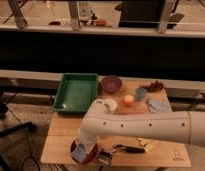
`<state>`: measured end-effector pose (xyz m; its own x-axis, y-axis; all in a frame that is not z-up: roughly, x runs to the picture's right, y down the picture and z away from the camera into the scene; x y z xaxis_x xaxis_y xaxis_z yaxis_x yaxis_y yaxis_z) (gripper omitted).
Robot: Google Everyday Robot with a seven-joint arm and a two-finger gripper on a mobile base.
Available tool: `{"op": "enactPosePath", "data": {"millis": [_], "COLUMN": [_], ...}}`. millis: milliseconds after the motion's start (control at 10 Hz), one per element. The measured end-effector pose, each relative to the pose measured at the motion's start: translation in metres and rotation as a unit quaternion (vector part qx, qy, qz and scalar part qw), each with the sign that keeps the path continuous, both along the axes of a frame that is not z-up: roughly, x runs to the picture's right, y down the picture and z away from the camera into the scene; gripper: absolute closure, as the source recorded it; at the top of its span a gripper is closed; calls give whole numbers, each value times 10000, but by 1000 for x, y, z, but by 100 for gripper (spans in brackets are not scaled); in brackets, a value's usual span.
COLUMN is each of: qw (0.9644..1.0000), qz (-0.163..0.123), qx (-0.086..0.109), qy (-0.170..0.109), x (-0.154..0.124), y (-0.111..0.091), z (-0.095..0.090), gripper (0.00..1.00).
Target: Wipe red bowl with sponge
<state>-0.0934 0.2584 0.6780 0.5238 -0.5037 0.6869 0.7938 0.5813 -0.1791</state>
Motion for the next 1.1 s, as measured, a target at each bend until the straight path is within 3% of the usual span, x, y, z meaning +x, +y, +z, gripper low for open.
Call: {"op": "enactPosePath", "data": {"millis": [300,400,700,900,1100], "qw": [9999,9999,9981,9969,9969], "qz": [-9,-30,-276,-338,-297], "qx": [87,158,551,698,719], "qy": [52,58,-73,-138,-131], "x": [4,5,1,-4,-5], "y": [-3,-5,-16,-21,-21], "z": [-1,-5,-28,-38,-39], "gripper": [100,95,65,44,26]}}
